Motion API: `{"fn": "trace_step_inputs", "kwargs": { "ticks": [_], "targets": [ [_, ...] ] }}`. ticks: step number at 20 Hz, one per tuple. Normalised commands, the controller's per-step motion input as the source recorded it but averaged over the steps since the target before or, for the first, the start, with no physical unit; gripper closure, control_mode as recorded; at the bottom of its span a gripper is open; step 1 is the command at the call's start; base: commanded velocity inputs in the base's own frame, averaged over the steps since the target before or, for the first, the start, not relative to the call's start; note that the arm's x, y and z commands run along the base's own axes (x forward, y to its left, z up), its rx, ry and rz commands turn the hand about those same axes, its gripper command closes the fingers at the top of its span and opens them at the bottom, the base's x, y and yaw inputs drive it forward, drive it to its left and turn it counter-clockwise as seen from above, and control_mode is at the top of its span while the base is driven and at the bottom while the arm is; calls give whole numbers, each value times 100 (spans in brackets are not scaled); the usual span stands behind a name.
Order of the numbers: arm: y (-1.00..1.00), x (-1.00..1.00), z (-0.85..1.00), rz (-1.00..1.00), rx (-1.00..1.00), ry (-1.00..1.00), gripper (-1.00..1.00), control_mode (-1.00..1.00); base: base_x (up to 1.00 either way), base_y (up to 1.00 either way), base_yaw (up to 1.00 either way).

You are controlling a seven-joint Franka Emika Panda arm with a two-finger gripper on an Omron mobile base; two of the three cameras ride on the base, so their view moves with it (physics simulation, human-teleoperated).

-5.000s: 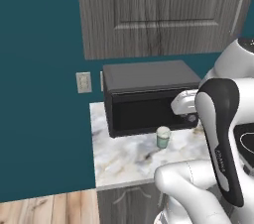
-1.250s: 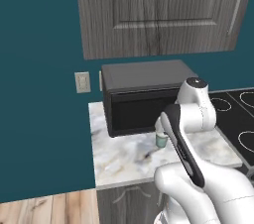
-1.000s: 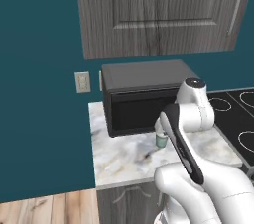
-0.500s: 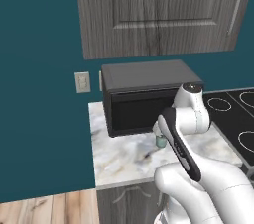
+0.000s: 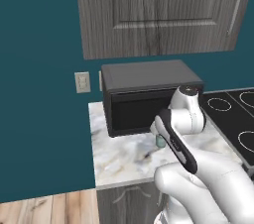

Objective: Move the drinks to the dining counter.

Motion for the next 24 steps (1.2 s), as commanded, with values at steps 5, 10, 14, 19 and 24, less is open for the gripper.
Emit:
{"fn": "trace_step_inputs", "kwargs": {
  "ticks": [5,10,14,19,24],
  "targets": [
    [-1,31,-5,3,0,0,-100,-100,0,0,0],
    [0,32,-12,2,0,0,-100,-100,0,0,0],
    [0,10,-15,1,0,0,-100,-100,0,0,0],
    [0,7,-16,0,0,0,-100,-100,0,0,0],
    [0,1,-17,0,0,0,-100,-100,0,0,0]
  ]
}}
